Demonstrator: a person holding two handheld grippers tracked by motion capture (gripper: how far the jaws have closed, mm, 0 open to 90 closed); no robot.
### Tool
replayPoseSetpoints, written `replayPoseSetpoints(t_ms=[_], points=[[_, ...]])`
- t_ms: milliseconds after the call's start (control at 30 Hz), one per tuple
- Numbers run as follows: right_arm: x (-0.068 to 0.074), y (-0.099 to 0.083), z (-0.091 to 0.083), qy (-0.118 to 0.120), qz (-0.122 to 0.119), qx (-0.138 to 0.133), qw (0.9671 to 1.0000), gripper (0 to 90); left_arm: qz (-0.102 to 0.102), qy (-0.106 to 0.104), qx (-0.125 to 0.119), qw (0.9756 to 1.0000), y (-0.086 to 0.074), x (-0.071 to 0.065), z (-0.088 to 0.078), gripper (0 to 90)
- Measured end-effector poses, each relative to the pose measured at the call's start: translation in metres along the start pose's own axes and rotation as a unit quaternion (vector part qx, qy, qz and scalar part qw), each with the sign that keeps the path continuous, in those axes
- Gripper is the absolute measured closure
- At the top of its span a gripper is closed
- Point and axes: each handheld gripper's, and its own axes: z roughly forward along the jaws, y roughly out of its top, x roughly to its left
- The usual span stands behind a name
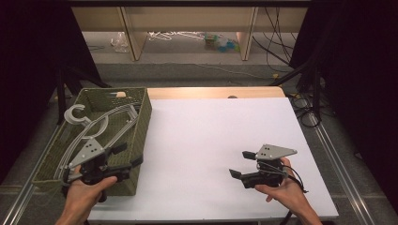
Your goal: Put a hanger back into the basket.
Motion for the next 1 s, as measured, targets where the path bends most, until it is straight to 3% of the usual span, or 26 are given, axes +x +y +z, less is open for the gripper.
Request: replayPoseSetpoints(t_ms=[67, 167, 533, 567, 633, 767, 833, 867, 1000], points=[[0.000, -0.001, 0.000, -0.002, -0.004, -0.004, 1.0000, 19.0, 0.018, -0.004, 0.002, 0.9998, -0.004, -0.004, 0.003, 24.0], [0.001, -0.001, 0.001, -0.002, 0.000, -0.005, 1.0000, 18.5, 0.005, -0.017, 0.003, 0.9998, -0.011, -0.006, 0.006, 22.2], [0.005, -0.004, 0.001, -0.012, -0.001, -0.016, 0.9998, 17.4, 0.017, -0.033, -0.014, 0.9992, -0.040, -0.020, 0.015, 20.5], [0.007, -0.005, -0.001, -0.010, 0.004, -0.019, 0.9998, 17.3, 0.038, -0.032, -0.014, 0.9987, -0.043, -0.020, 0.014, 19.7], [0.008, -0.006, -0.003, -0.014, 0.004, -0.022, 0.9997, 17.3, 0.042, -0.026, -0.014, 0.9987, -0.044, -0.021, 0.013, 19.7], [0.011, -0.011, -0.009, -0.025, 0.006, -0.032, 0.9991, 17.3, 0.043, -0.026, -0.021, 0.9985, -0.049, -0.022, 0.007, 18.4], [0.014, -0.015, -0.011, -0.027, 0.013, -0.033, 0.9990, 17.2, 0.030, -0.022, -0.022, 0.9991, -0.052, -0.025, 0.005, 18.7], [0.015, -0.017, -0.012, -0.025, 0.016, -0.037, 0.9989, 17.3, 0.041, -0.026, -0.023, 0.9986, -0.053, -0.026, 0.004, 18.7], [0.021, -0.021, -0.017, -0.036, 0.013, -0.044, 0.9983, 16.8, 0.045, -0.037, -0.027, 0.9979, -0.056, -0.034, -0.001, 18.6]])
